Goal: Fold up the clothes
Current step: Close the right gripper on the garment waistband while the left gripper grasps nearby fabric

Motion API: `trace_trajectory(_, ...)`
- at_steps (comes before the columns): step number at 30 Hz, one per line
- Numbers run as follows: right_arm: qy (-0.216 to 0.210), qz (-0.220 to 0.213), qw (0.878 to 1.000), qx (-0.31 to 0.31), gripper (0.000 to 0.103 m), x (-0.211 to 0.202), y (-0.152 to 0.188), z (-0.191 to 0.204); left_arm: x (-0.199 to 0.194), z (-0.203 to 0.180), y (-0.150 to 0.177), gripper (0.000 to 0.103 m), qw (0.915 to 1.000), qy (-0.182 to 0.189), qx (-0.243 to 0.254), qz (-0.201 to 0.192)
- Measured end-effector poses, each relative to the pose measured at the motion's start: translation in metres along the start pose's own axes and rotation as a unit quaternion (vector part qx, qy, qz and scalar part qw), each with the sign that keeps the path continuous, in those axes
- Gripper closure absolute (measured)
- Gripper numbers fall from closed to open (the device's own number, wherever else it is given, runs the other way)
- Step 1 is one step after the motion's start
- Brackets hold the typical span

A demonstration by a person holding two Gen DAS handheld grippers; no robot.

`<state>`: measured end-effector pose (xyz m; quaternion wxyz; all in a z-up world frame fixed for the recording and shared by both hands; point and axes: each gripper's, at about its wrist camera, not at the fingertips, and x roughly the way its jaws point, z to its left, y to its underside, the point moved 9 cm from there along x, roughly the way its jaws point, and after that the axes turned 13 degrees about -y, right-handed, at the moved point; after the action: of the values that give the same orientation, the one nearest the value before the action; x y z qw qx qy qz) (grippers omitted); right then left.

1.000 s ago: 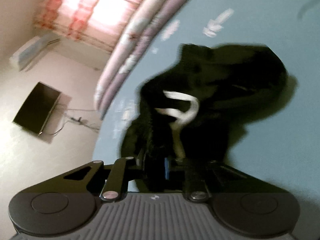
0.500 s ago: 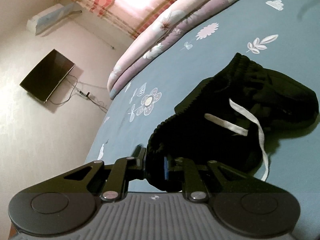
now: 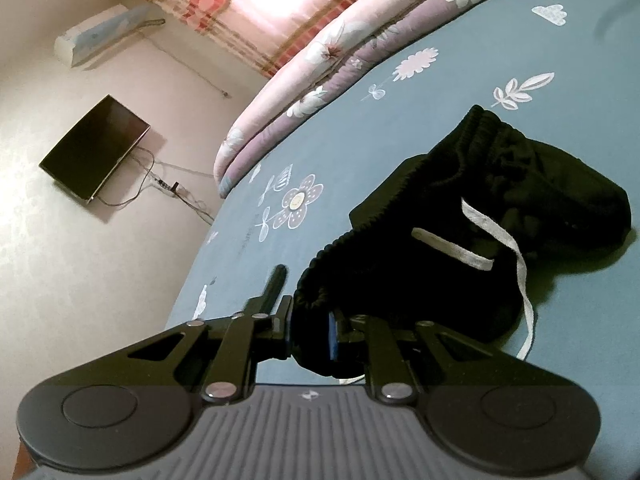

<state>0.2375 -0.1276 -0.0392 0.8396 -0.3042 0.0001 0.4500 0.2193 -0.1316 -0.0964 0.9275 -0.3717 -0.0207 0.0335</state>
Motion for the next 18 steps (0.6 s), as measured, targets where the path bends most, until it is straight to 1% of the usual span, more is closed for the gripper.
trace_trajectory(2, 0.000, 0.000, 1.000, -0.003, 0.083, -0.002, 0.001, 0.002, 0.005, 0.000, 0.003, 0.064, 0.9999, -0.002, -0.003, 0.012)
trace_trajectory(3, -0.001, -0.001, 1.000, -0.003, 0.083, -0.002, 0.001, 0.003, 0.007, 0.000, 0.004, 0.067, 0.9999, -0.001, -0.001, 0.016)
trace_trajectory(5, -0.003, -0.001, 1.000, -0.004, 0.083, -0.003, 0.002, 0.004, 0.008, -0.001, 0.005, 0.084, 0.9998, 0.006, -0.003, 0.020)
trace_trajectory(7, -0.003, -0.001, 1.000, -0.008, 0.079, -0.004, 0.003, 0.006, 0.006, 0.001, 0.006, 0.086, 0.9994, 0.014, -0.016, 0.026)
trace_trajectory(8, -0.004, 0.002, 1.000, -0.014, 0.077, -0.004, 0.005, 0.008, 0.006, 0.003, 0.007, 0.089, 0.9991, 0.019, -0.024, 0.030)
trace_trajectory(9, -0.004, 0.004, 1.000, -0.022, 0.075, -0.005, 0.006, 0.010, 0.006, 0.006, 0.008, 0.090, 0.9986, 0.024, -0.032, 0.035)
trace_trajectory(12, -0.007, 0.007, 0.999, -0.049, 0.075, -0.017, 0.009, 0.016, 0.010, 0.021, 0.015, 0.092, 0.9965, 0.032, -0.056, 0.053)
trace_trajectory(14, -0.007, 0.001, 0.997, -0.072, 0.072, -0.030, 0.008, 0.019, 0.013, 0.034, 0.022, 0.093, 0.9950, 0.034, -0.069, 0.064)
trace_trajectory(16, 0.006, -0.011, 0.994, -0.108, 0.069, -0.045, 0.003, 0.018, 0.015, 0.050, 0.030, 0.093, 0.9937, 0.031, -0.077, 0.075)
trace_trajectory(17, 0.018, -0.017, 0.991, -0.130, 0.067, -0.050, 0.000, 0.015, 0.017, 0.055, 0.034, 0.093, 0.9925, 0.032, -0.086, 0.081)
trace_trajectory(18, 0.035, -0.023, 0.987, -0.153, 0.063, -0.054, -0.003, 0.012, 0.019, 0.060, 0.038, 0.093, 0.9910, 0.034, -0.095, 0.088)
